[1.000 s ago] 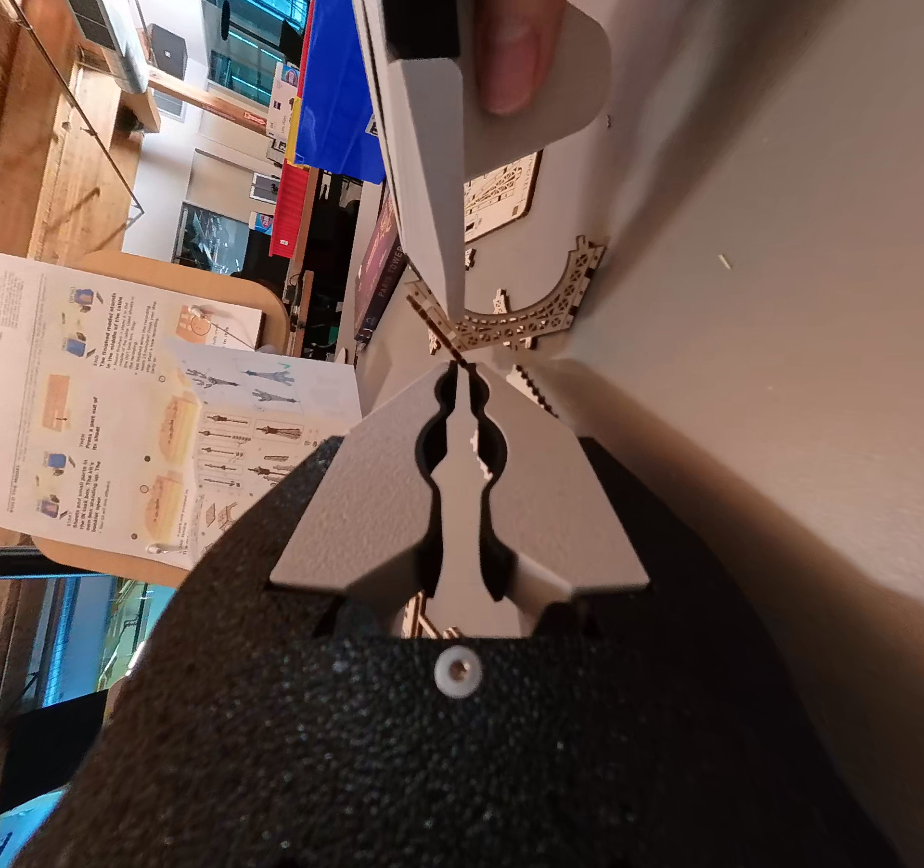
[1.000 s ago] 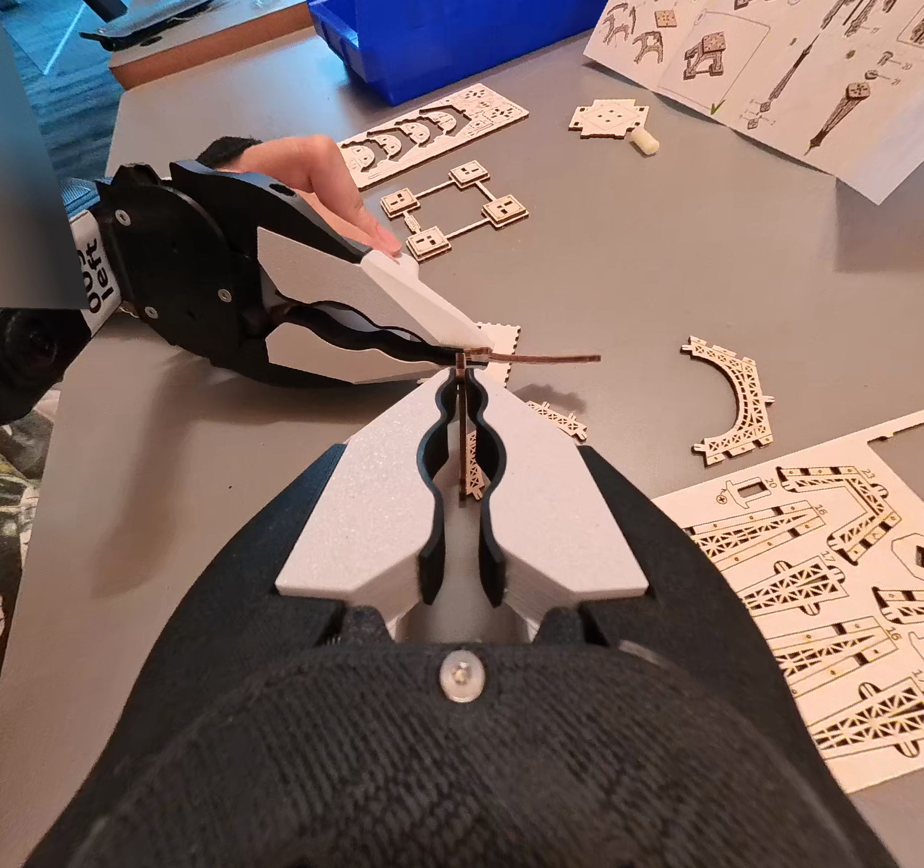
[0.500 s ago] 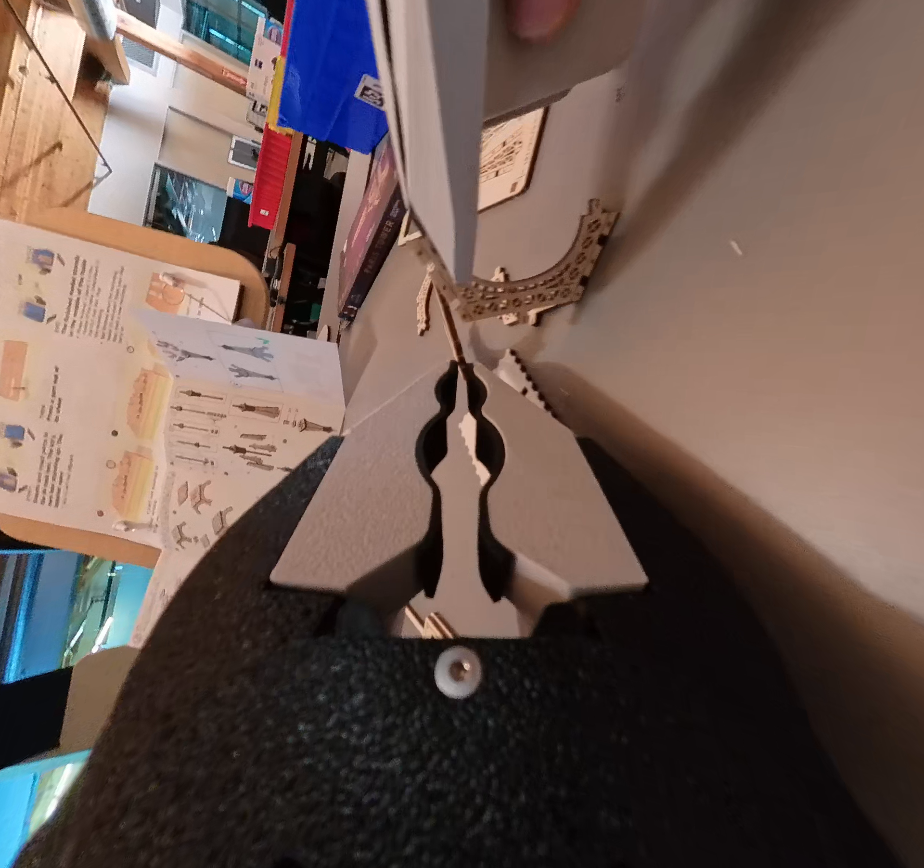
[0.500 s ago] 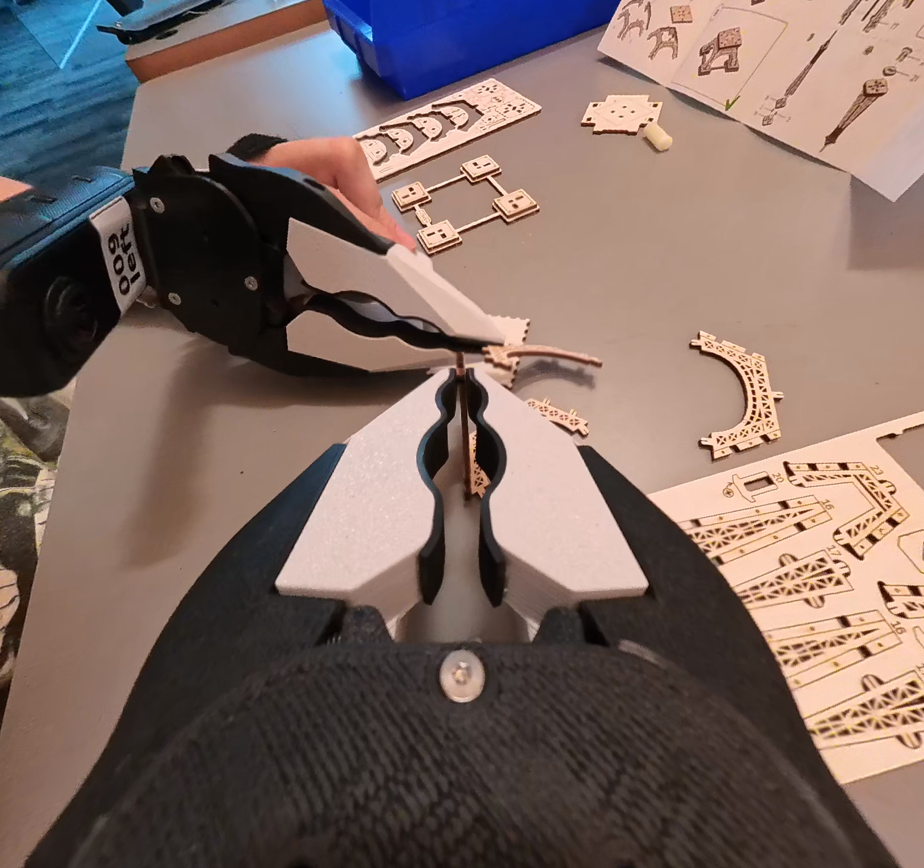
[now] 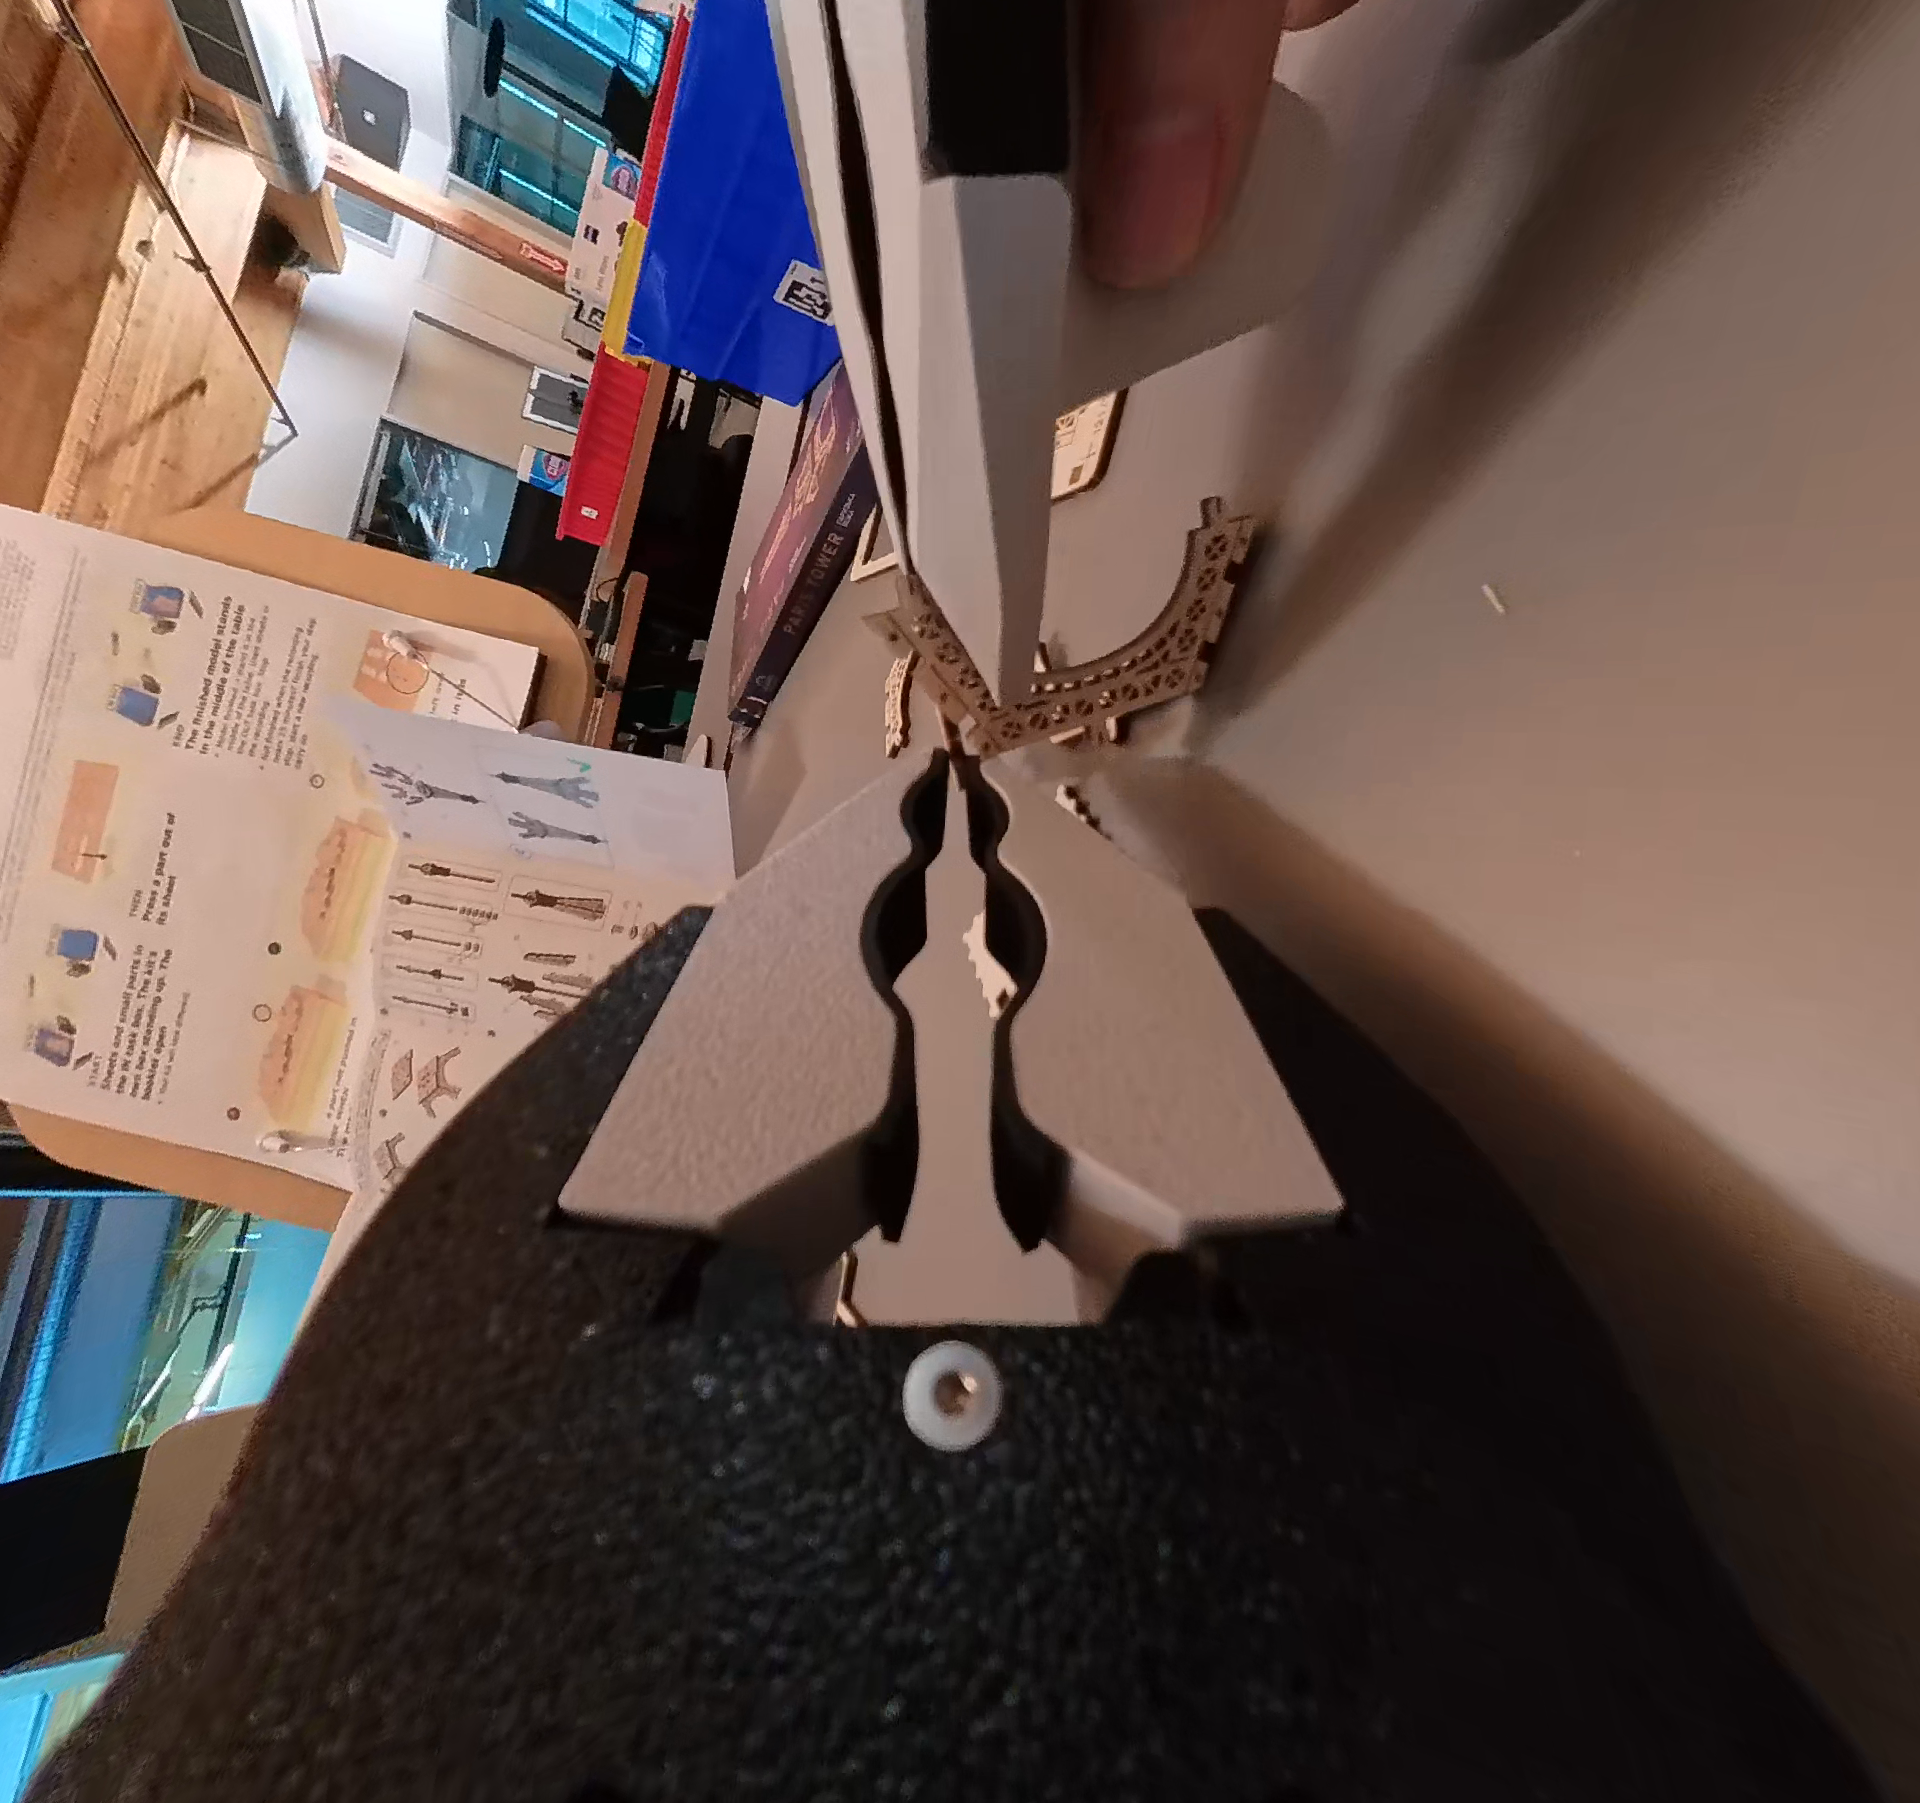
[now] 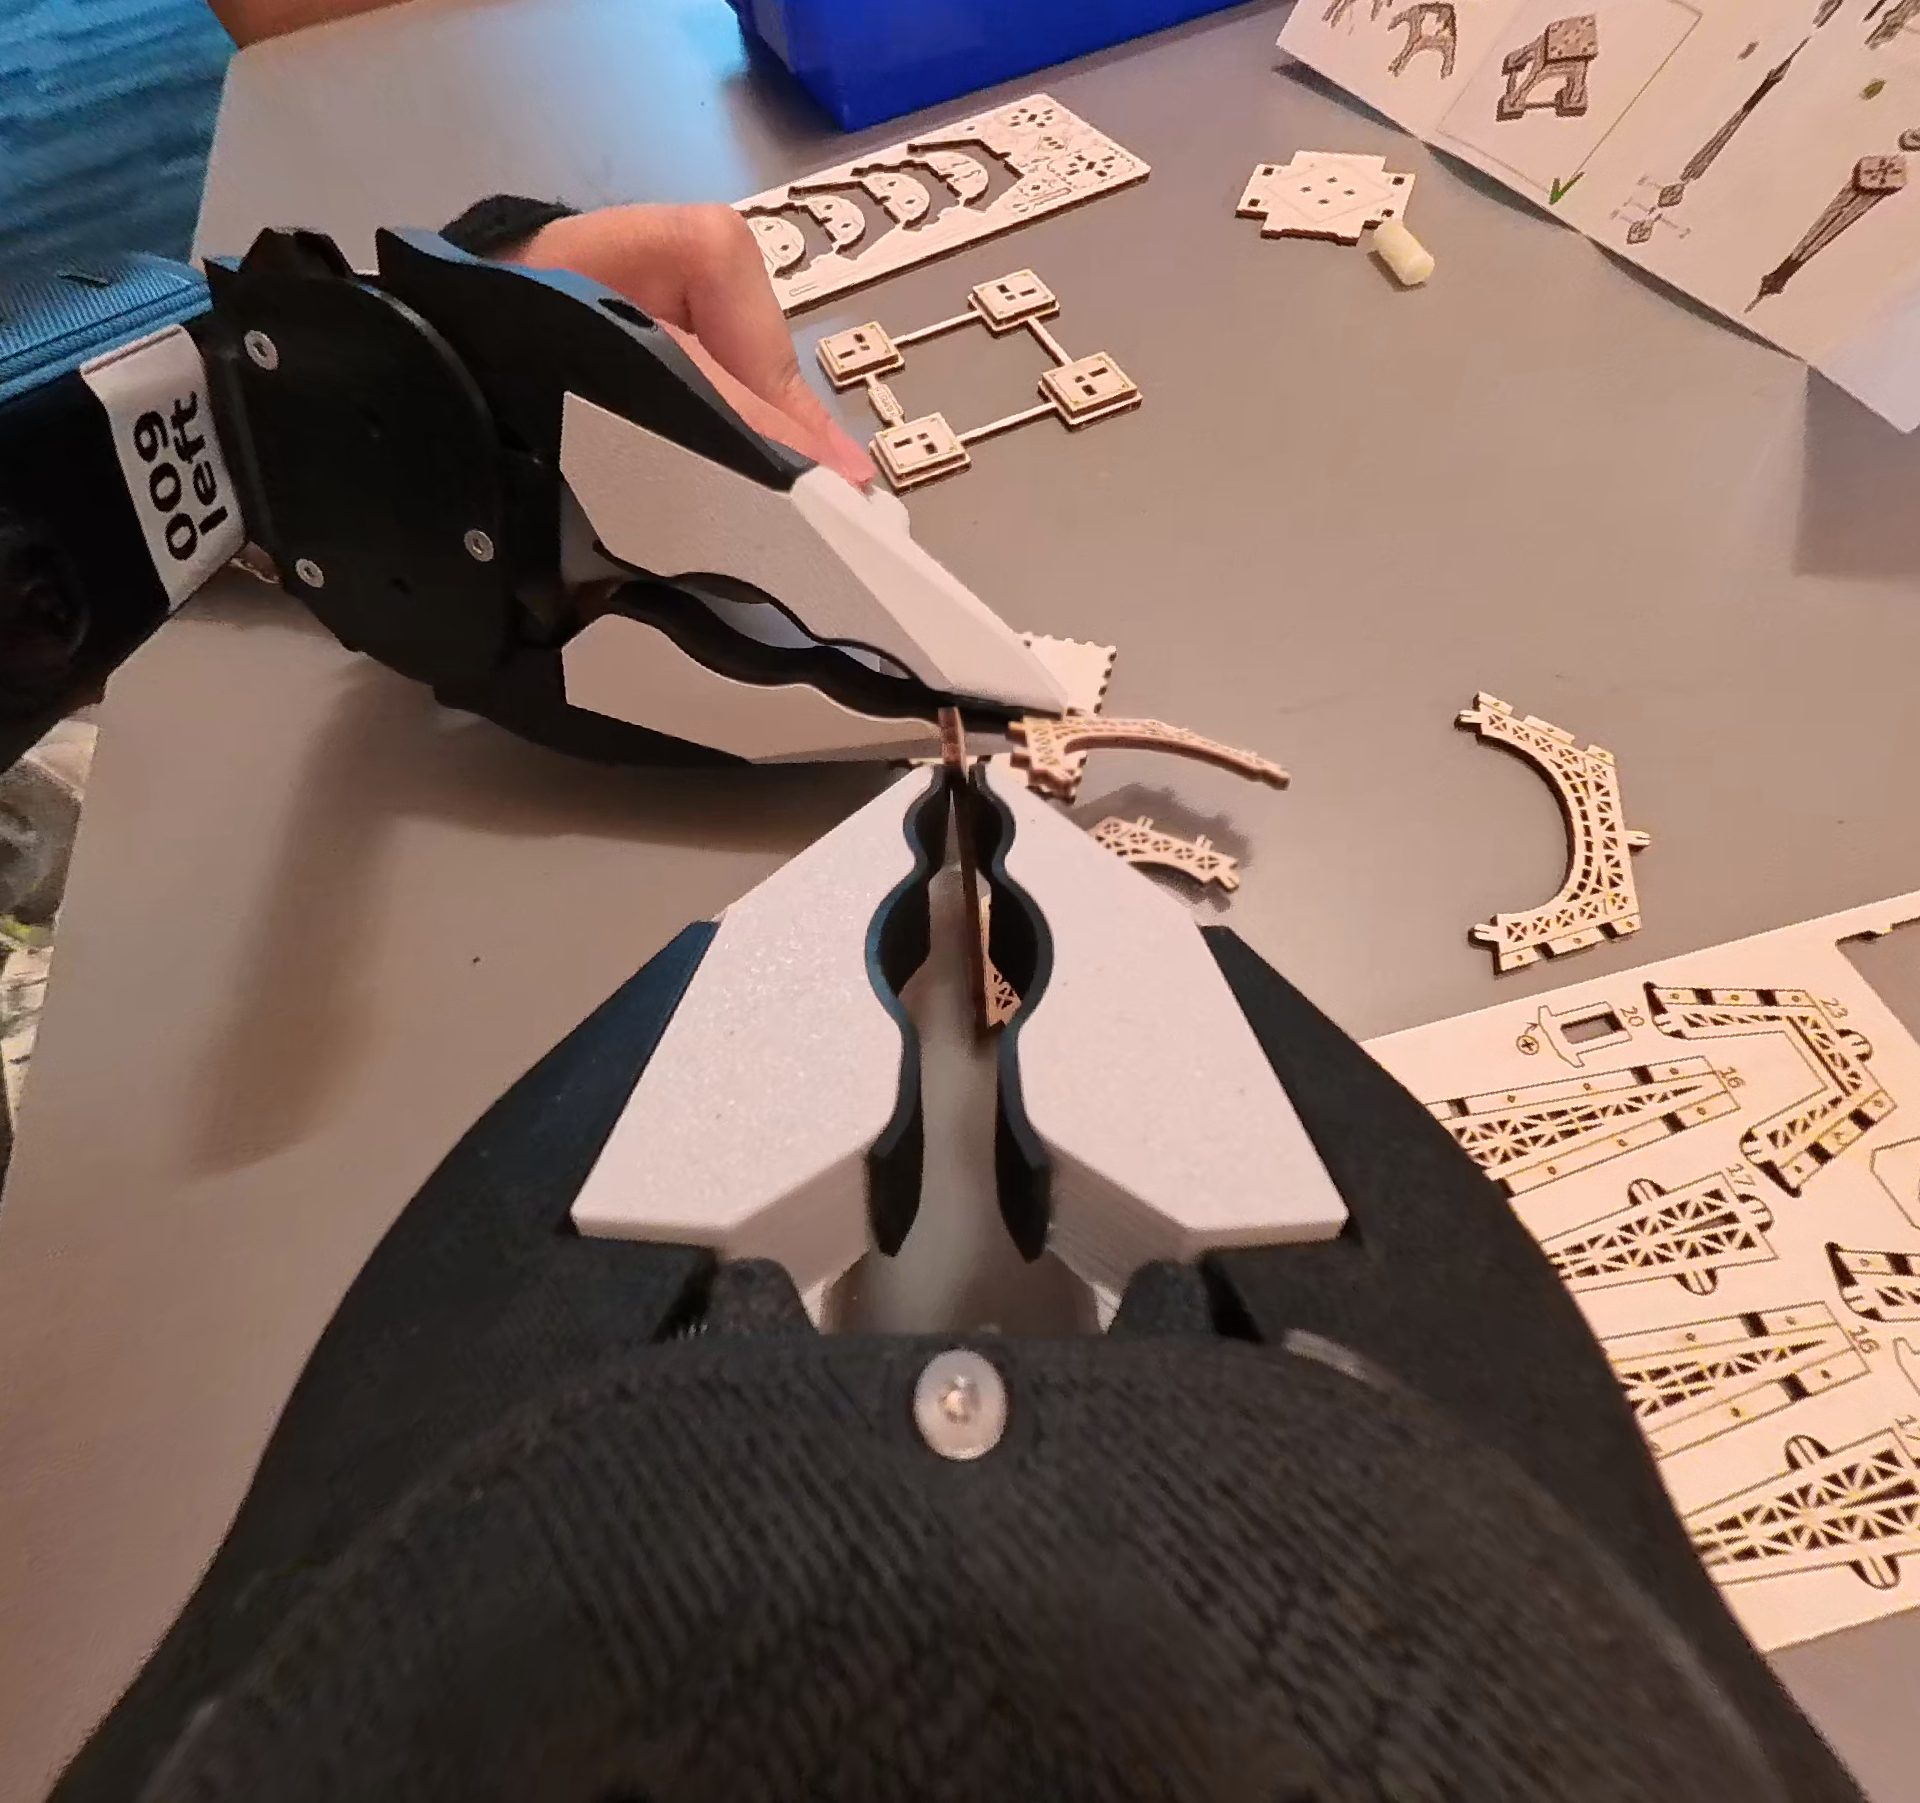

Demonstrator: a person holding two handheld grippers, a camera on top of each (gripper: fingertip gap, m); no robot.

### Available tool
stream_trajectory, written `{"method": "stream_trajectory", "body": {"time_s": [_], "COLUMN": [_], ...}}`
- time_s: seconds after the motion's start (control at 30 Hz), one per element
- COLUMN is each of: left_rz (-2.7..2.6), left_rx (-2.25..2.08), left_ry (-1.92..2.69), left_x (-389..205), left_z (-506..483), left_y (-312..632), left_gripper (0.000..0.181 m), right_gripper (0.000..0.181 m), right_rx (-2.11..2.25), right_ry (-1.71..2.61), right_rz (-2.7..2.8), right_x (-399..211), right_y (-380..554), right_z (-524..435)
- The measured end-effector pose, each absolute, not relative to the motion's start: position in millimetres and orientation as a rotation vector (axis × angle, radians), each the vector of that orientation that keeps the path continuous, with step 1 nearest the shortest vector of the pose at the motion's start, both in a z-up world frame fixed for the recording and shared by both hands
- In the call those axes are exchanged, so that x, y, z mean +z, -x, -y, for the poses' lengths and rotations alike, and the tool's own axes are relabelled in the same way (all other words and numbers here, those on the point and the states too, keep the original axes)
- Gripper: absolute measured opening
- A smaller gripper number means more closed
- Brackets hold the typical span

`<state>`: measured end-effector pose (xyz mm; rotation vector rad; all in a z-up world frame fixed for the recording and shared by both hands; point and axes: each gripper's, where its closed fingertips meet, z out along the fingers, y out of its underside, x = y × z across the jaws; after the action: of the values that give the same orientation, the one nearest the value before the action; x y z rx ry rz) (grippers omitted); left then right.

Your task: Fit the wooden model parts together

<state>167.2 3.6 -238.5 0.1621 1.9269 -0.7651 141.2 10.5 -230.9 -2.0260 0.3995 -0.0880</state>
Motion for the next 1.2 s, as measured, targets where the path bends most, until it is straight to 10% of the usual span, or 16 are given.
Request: {"method": "stream_trajectory", "body": {"time_s": [1.0,1.2], "left_rz": [-1.906,-1.855], "left_rx": [-0.836,-0.817], "left_ry": [-0.123,-0.097], "left_x": [-226,-216], "left_z": [-8,-15], "left_y": [-163,-167], "left_gripper": [0.000,0.000], "right_gripper": [0.002,0.024], "right_rx": [0.005,-0.189], "right_ry": [1.974,1.921], "right_rz": [-0.457,-0.389], "right_x": [-227,-201], "right_y": [-145,-155], "right_z": [-8,9]}}
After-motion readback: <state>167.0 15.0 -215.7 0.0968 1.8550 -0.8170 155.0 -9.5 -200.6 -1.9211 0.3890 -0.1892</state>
